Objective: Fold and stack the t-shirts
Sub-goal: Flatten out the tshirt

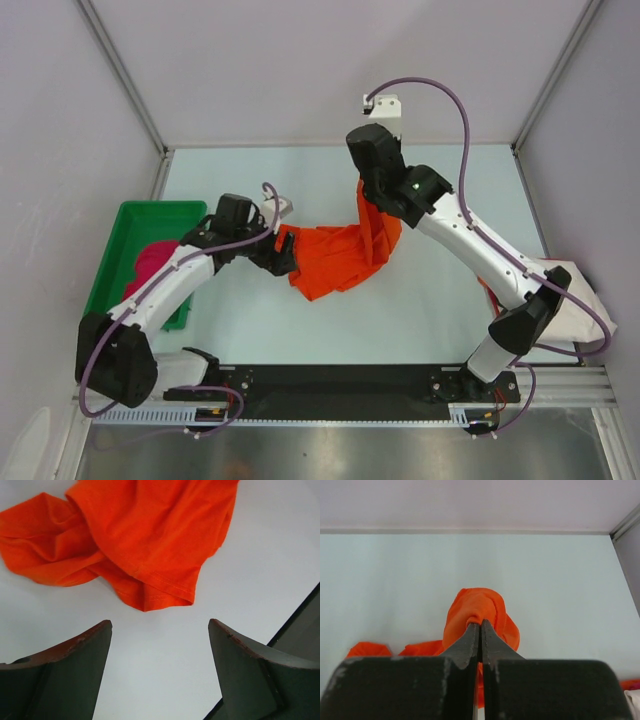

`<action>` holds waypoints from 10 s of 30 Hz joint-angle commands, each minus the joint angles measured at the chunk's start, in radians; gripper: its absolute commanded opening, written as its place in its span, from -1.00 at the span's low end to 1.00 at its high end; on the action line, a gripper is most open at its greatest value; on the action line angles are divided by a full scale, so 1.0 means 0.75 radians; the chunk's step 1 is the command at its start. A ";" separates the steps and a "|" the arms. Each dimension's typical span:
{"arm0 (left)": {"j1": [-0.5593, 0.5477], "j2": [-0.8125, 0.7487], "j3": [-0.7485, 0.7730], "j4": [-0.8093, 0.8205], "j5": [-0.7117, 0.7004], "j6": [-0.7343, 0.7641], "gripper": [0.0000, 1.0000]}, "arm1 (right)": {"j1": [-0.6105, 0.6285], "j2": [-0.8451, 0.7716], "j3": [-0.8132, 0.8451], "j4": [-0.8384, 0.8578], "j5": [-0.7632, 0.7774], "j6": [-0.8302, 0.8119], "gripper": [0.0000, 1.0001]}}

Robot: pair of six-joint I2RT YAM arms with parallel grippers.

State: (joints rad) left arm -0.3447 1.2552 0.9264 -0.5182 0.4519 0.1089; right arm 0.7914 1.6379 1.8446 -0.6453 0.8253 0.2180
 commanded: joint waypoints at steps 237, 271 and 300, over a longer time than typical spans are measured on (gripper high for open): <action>0.529 0.564 0.515 0.509 -0.684 0.041 -1.00 | -0.529 0.644 -0.173 0.717 -0.194 -0.109 -1.00; 0.486 0.918 1.039 0.442 -0.750 0.010 0.99 | -0.636 0.950 0.422 0.584 -0.354 -0.025 0.99; 0.560 -0.164 -0.324 0.791 -0.433 -0.086 0.99 | 0.137 -0.034 -0.797 0.230 0.026 0.534 0.97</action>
State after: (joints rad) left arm 0.0261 1.1976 0.8406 -0.2317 0.0860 0.0803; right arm 0.8543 1.7195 1.2156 -0.4477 0.7303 0.5461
